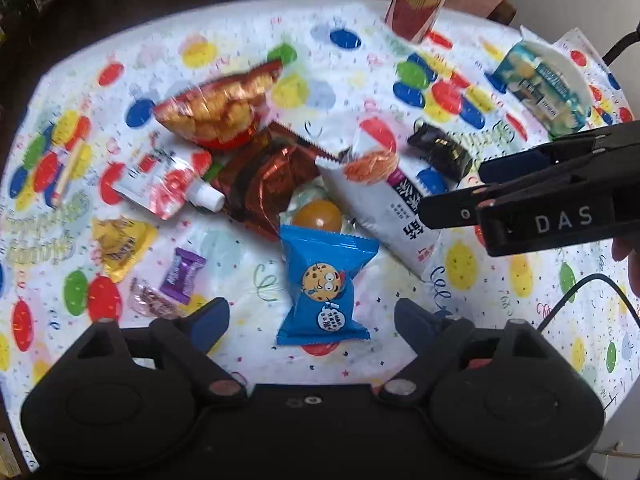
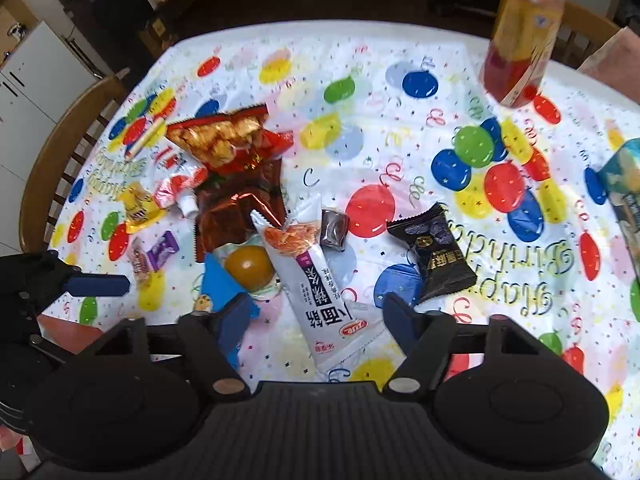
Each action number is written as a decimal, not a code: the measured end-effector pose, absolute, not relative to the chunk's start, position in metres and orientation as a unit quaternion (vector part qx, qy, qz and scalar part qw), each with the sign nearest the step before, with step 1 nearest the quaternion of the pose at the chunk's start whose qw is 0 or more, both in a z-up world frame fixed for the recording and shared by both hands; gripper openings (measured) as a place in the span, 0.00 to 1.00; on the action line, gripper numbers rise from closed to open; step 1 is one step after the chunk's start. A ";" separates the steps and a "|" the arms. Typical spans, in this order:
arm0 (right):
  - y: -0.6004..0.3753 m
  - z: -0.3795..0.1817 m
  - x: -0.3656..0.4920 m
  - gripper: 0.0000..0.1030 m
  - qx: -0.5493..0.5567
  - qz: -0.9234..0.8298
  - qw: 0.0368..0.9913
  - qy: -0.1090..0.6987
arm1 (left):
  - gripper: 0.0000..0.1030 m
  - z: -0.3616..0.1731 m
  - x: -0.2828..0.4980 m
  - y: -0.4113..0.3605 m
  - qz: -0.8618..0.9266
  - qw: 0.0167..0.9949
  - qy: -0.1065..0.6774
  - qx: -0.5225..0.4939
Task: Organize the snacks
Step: 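Grasp the blue cookie packet with left tool while right tool grasps white snack bag, then carry both packets into the white box and open both tools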
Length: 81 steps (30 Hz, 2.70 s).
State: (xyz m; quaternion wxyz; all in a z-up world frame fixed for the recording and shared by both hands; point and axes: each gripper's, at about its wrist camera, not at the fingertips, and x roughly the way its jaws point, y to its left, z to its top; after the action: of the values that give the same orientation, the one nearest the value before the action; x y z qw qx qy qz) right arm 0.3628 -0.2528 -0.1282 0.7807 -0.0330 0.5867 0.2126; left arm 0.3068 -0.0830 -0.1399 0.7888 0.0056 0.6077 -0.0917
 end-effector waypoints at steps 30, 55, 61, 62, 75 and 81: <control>-0.239 -0.158 0.365 0.11 -0.033 0.205 0.774 0.598 | 0.31 -0.176 0.330 -0.083 -0.094 0.761 0.640 -0.044; -0.244 -0.055 0.297 0.04 0.017 0.218 0.816 0.534 | 0.31 -0.089 0.279 -0.040 -0.094 0.804 0.582 -0.074; -0.242 -0.030 0.263 0.04 0.020 0.228 0.821 0.523 | 0.31 -0.068 0.250 -0.038 -0.108 0.810 0.573 -0.066; -0.242 -0.027 0.256 0.04 0.021 0.229 0.822 0.521 | 0.31 -0.065 0.245 -0.037 -0.109 0.810 0.572 -0.067; -0.231 -0.015 0.186 0.04 0.027 0.242 0.821 0.516 | 0.31 -0.051 0.184 -0.020 -0.121 0.810 0.570 -0.072; -0.224 -0.027 0.161 0.04 0.030 0.248 0.813 0.526 | 0.31 -0.059 0.164 -0.018 -0.124 0.805 0.576 -0.068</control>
State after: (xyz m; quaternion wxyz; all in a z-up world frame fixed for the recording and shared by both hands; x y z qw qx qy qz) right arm 0.1610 -0.2245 -0.0269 0.8133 0.0304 0.5256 0.2478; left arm 0.1635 -0.0179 -0.0594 0.8051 -0.0681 0.5759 -0.1241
